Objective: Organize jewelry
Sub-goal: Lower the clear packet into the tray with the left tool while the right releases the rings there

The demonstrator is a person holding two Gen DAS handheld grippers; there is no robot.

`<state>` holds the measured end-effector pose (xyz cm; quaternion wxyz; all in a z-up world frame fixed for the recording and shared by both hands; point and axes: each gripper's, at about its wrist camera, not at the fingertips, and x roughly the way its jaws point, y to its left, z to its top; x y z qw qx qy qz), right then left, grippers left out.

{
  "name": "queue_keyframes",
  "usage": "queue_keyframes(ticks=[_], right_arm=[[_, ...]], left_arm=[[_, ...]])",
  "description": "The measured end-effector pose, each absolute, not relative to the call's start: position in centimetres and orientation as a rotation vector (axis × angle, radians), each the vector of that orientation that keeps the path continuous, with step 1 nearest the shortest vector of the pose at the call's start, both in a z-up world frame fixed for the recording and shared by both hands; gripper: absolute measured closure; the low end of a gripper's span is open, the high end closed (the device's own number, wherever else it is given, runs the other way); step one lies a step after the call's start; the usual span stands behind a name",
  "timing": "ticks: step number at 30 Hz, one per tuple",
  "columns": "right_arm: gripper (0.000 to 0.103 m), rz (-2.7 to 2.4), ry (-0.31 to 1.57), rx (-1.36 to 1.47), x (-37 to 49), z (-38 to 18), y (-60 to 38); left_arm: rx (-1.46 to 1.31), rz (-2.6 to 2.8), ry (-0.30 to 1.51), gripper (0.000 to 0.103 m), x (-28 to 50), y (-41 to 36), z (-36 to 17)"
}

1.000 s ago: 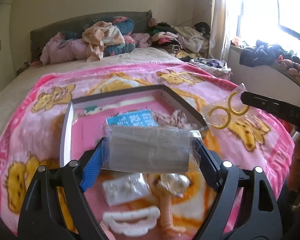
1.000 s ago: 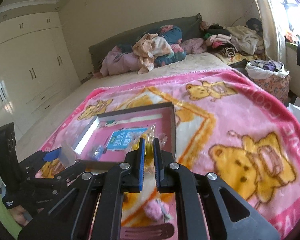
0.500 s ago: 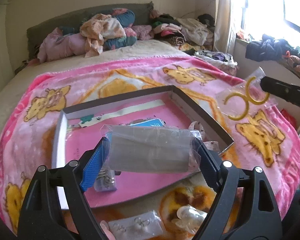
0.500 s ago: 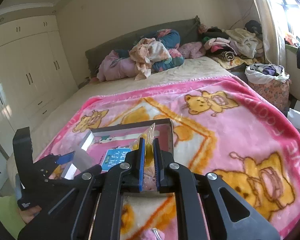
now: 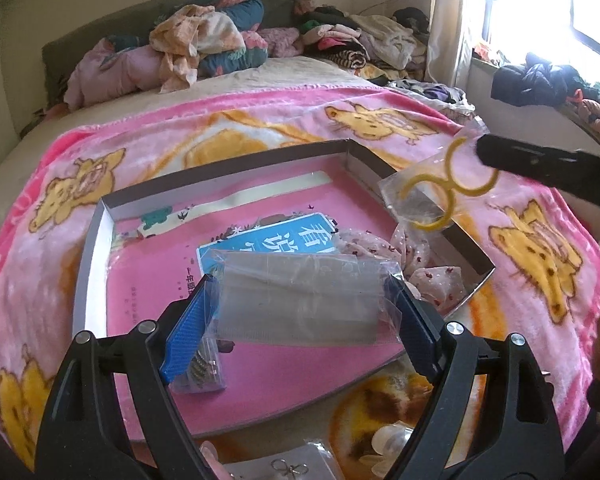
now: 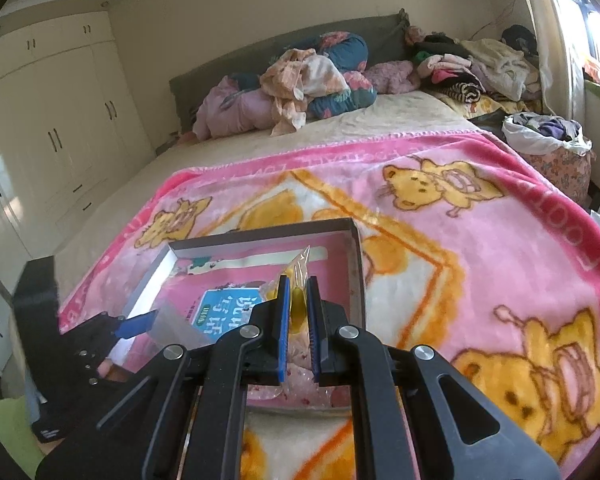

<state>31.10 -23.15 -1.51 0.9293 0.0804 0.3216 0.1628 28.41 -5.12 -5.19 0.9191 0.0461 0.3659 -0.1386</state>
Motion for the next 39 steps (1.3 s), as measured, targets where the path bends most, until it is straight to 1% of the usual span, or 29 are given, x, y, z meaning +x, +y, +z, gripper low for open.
queue_keyframes(ticks=[15, 18, 22, 27, 30, 31, 34, 37, 39], right_arm=[[0.094, 0.319, 0.769, 0.186, 33.7, -5.2, -22.8], [0.093, 0.296, 0.787, 0.171, 33.5, -6.0, -22.9], [0.089, 0.284, 0.817, 0.166, 33.1, -6.9, -23.1], [0.089, 0.275, 0.822, 0.144, 31.9, -7.7, -23.3], [0.083, 0.274, 0.815, 0.143, 31.3, -7.7, -23.6], [0.077, 0.269, 0.811, 0.142, 31.1, -7.6, -23.7], [0.074, 0.277, 0.799, 0.147, 30.5, -7.2, -23.9], [0.066, 0.290, 0.784, 0.144, 29.9, -6.7, -23.8], [0.062, 0.278, 0.767, 0.124, 29.4, -6.3, -23.6]], left_arm=[[0.072, -0.267, 0.772, 0.027, 29.5, -4.1, -5.5], [0.071, -0.263, 0.776, 0.027, 29.3, -3.9, -5.7], [0.068, -0.261, 0.787, 0.027, 29.3, -4.0, -6.1], [0.069, -0.261, 0.787, 0.027, 29.1, -4.0, -6.2], [0.052, -0.258, 0.786, 0.026, 28.9, -3.9, -6.0], [0.052, -0.256, 0.784, 0.026, 28.8, -3.9, -5.9], [0.056, -0.252, 0.771, 0.026, 28.5, -3.9, -5.7], [0.056, -0.251, 0.761, 0.025, 28.3, -3.8, -5.4], [0.048, -0.250, 0.757, 0.025, 28.2, -3.7, -5.2]])
